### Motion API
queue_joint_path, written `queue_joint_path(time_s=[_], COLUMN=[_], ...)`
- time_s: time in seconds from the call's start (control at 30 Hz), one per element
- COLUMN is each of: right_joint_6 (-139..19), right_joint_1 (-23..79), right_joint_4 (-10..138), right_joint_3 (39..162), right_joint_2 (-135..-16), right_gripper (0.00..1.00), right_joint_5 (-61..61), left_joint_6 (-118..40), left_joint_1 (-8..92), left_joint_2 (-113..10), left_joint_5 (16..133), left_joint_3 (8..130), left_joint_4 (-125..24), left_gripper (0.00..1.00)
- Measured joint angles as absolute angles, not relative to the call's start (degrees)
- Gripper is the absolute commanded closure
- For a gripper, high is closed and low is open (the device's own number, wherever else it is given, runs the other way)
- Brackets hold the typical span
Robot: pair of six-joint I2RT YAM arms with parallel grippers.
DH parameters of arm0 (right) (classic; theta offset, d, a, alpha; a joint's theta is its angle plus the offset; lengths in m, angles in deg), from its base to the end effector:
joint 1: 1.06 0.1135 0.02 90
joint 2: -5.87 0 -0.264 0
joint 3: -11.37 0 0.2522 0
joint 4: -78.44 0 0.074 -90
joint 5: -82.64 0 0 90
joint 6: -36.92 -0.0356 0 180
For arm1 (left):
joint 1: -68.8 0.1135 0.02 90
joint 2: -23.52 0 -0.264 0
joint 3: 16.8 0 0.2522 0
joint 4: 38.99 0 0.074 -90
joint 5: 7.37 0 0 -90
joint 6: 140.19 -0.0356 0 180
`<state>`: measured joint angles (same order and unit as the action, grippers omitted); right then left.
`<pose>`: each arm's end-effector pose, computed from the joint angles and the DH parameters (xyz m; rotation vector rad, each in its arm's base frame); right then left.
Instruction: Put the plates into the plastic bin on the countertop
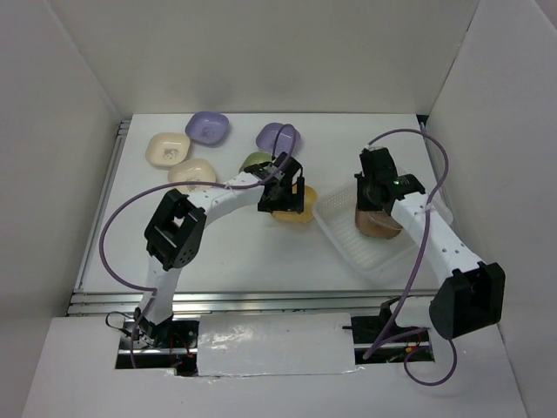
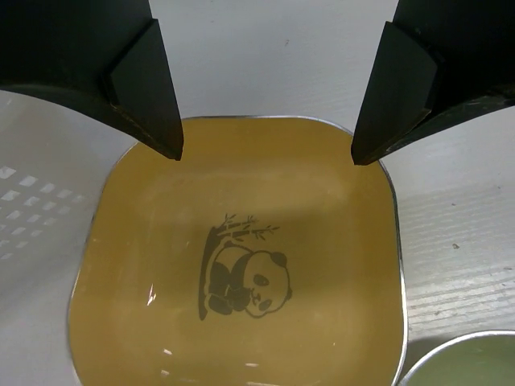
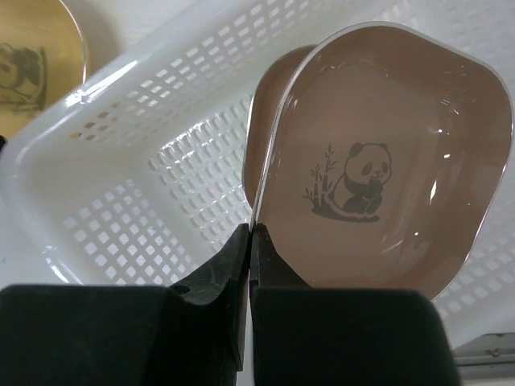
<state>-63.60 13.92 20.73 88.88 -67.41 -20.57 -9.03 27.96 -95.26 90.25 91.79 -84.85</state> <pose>0.2535 0.0594 0.2976 -0.0018 2.4719 -0.0991 0.3483 -0.2949 0.2096 -0.0597 2.5828 -0.3874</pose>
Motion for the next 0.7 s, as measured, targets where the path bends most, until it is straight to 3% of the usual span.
queue_joint_path(time_s=[0.03, 0.07, 0.13, 0.47, 0.7], right_joint_6=[-63.43, -63.43, -64.3, -66.99, -69.29], right_joint_1=[13.9, 13.9, 14.18, 17.29, 18.71], right_joint_4=[20.73, 20.75, 20.75, 20.51, 20.71], right_joint_3=[88.68, 88.46, 88.01, 87.24, 86.5], right_joint_2=[-68.22, -69.05, -70.78, -67.78, -61.97], right_gripper=[0.93, 0.68, 0.01, 0.0, 0.0], right_joint_5=[-20.42, -20.38, -20.7, -25.86, -26.78], left_joint_6=[-9.0, -9.0, -9.03, -9.09, -9.27], left_joint_1=[28.22, 28.57, 29.42, 30.76, 29.23], left_joint_2=[-95.24, -95.26, -95.37, -94.58, -82.93], left_joint_5=[90.27, 90.27, 90.25, 90.36, 91.74], left_joint_3=[91.81, 91.84, 91.84, 88.58, 83.53], left_joint_4=[-84.81, -84.79, -84.63, -83.32, -84.61], left_gripper=[0.01, 0.01, 0.01, 0.01, 0.01])
